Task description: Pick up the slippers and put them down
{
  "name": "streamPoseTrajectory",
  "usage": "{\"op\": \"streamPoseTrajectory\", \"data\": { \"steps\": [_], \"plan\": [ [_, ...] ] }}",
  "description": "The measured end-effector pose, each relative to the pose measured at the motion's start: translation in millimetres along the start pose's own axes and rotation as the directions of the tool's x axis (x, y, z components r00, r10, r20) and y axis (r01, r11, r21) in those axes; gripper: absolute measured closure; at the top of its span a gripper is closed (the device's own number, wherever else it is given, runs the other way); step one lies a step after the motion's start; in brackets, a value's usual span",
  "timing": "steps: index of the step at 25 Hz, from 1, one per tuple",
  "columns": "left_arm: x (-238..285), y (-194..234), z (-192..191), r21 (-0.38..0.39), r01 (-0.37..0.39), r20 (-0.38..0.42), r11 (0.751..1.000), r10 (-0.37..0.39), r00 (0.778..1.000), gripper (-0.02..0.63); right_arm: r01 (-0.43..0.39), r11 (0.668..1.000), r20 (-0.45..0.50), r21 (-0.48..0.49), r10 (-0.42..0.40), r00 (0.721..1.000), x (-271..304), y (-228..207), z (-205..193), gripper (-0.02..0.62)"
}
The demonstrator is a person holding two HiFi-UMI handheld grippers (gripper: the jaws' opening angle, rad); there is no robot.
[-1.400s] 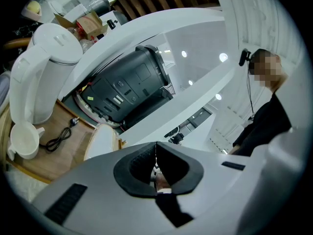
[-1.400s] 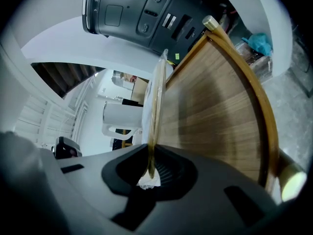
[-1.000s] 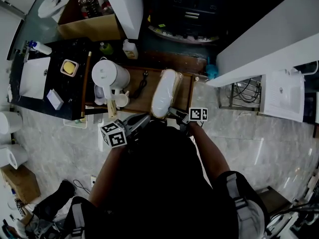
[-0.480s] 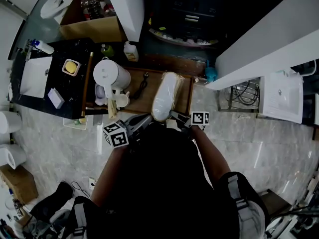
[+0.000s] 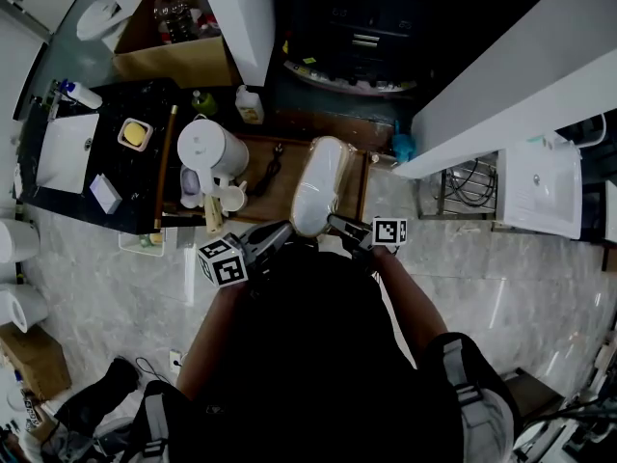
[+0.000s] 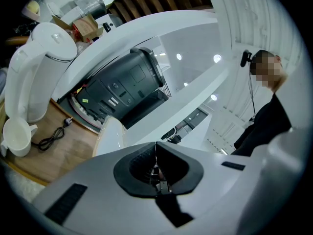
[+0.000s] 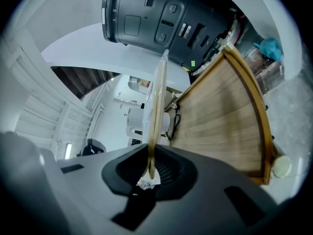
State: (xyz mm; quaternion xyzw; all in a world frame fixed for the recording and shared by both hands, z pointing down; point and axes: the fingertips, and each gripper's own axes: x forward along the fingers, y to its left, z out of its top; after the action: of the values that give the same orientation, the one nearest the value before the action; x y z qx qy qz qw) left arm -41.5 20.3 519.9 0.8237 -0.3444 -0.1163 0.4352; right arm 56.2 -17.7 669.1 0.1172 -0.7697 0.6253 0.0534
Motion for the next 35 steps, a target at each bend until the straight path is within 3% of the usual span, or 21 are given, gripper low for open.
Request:
{"op": "streamPoseTrajectory", "data": {
  "steps": [4,7,15,20,35],
  "plan": [
    [3,1,2,0.005,0.003,0.004,1.0,-0.004,1.0,0.594,-0.012,1.0,0.009,0.001,0.012,1.0,-2,5,3,0.545],
    [5,1,4,0.005,0.005,0.005,1.0,-0.005,1.0,0.594,0.023,0.999,0.004,0.027,-0.023,1.0,-5,1,2,0.545],
    [6,5,7,0.004,0.006,-0.003,1.0,-0.006,1.0,0.594,-0.111,0.993,0.04,-0.034,0.113,0.993,-1,34,17,0.545],
    [8,5,7,0.003,0.01,-0.006,1.0,-0.01,1.0,0.594,-0.101,0.995,0.057,-0.021,0.102,0.993,-6,42,23,0.545],
    [8,6,7,0.012,0.013,-0.017,1.0,-0.013,1.0,0.594,-0.166,0.983,0.068,-0.078,0.171,0.983,-10,69,31,0.544]
  ]
}}
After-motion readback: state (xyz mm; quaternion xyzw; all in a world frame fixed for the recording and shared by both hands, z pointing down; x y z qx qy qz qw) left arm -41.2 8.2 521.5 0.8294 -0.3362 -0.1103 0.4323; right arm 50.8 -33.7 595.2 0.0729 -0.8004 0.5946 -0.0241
